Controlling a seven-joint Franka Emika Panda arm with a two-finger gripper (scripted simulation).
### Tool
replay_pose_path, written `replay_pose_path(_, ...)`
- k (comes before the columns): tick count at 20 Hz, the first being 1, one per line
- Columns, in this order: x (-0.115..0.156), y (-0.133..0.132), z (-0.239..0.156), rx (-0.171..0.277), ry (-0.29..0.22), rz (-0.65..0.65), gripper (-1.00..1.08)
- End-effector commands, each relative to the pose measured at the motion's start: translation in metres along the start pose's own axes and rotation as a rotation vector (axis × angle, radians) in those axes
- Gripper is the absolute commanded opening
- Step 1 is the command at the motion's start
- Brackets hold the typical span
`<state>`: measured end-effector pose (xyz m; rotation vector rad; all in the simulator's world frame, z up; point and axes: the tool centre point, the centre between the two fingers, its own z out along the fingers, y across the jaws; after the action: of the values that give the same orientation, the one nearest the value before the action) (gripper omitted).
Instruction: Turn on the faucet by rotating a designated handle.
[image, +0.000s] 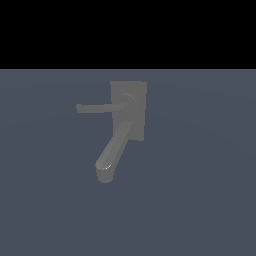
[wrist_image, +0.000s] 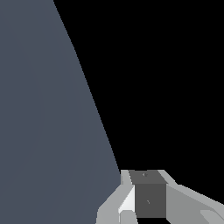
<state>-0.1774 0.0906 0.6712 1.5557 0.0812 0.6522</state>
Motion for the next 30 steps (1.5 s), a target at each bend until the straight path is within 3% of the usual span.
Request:
replay_pose_path(1, 0.019, -0.006, -0.015, -0.092, 0.057, -0.049, -1.00)
replay_pose_path(8, 0.070, -0.046, -0.054, -0.316, 0.212, -0.223, -1.00)
replay_pose_path(16, 0.117, -0.135, -0.083, -0.509, 0.385, -0.482, -1.00)
replay_pose_path(23, 0.136, -0.242, -0.086, -0.611, 0.527, -0.755, -1.00)
replay_pose_path(30, 0.126, -0.364, -0.067, -0.642, 0.655, -1.060, -1.00)
